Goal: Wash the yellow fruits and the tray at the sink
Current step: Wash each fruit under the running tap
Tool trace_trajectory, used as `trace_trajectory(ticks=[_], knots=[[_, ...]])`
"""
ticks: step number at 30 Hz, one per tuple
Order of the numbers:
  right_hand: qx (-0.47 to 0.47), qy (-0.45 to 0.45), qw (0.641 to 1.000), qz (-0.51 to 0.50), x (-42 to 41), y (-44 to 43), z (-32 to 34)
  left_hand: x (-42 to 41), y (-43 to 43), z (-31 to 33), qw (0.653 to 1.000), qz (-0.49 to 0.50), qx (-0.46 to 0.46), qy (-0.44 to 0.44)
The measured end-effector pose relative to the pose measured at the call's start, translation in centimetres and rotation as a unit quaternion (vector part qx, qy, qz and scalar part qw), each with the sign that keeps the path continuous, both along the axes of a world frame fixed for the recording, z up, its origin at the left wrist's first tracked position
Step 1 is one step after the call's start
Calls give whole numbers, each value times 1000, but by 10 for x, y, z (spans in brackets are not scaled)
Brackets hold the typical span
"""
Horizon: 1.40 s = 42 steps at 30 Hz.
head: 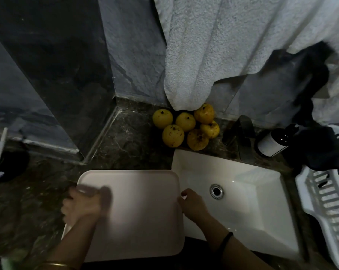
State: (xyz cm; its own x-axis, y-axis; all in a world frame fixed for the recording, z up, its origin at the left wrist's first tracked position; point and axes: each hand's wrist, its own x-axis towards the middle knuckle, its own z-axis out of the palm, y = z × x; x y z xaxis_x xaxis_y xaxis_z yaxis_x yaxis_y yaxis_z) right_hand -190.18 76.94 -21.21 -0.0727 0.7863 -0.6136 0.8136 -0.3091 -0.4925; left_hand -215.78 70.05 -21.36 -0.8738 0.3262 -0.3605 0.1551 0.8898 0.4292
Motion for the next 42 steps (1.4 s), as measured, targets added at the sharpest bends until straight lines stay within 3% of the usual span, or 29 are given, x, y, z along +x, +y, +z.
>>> trace_trajectory(ticks=[5,10,13,17,22,28,42], knots=[[-1,-30,999,20,-4,-2,-4,-1,-3,-4,1000,-16,2,11],[-6,-3,1000,27,-12,-6,-6,4,-2,-1,999,-23,10,46],[1,-2,999,47,-18,-8,-5,18,4,3,987,-141,-44,70],[19,-15,997,75,-28,-13,-2,45,11,7,933,-333,-79,109],[36,-21,995,90,-34,-17,3,79,17,14,879,-457,-74,120],[35,16,997,69,-40,-21,13,94,22,21,846,-517,-85,100],[21,37,998,48,-35,-26,13,111,23,19,808,-576,-98,77]])
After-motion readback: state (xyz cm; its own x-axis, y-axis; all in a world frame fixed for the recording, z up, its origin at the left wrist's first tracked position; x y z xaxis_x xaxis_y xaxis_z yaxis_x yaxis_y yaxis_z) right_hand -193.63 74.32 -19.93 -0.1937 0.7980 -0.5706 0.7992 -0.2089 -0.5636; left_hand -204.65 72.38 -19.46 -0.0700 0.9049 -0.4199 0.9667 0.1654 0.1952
